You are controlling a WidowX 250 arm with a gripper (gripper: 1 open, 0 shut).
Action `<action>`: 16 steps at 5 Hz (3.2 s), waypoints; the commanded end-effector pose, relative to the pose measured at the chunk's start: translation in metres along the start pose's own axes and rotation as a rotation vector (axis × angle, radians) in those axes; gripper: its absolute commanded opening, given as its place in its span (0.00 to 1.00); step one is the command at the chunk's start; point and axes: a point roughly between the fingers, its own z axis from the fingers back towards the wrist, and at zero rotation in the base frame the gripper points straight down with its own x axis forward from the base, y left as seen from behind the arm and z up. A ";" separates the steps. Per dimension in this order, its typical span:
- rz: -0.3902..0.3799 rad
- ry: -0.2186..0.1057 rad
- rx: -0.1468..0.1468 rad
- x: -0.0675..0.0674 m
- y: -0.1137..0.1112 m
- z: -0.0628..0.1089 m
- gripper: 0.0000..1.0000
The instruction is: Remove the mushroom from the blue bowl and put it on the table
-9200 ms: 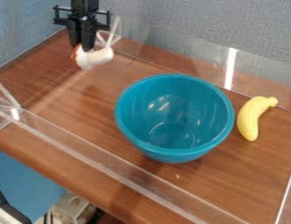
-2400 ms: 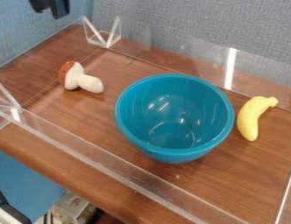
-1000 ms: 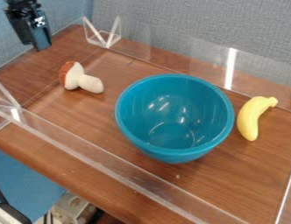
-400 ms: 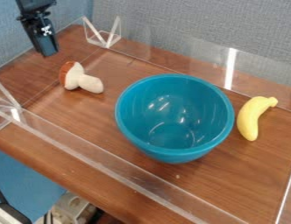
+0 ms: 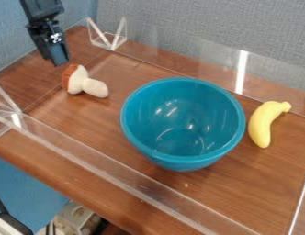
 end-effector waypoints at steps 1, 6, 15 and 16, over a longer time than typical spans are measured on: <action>0.017 -0.044 0.063 0.008 0.003 0.035 1.00; 0.096 -0.065 -0.001 0.002 0.009 0.045 1.00; 0.146 -0.061 -0.009 0.001 -0.029 0.064 1.00; 0.159 -0.055 -0.008 -0.002 -0.022 0.061 1.00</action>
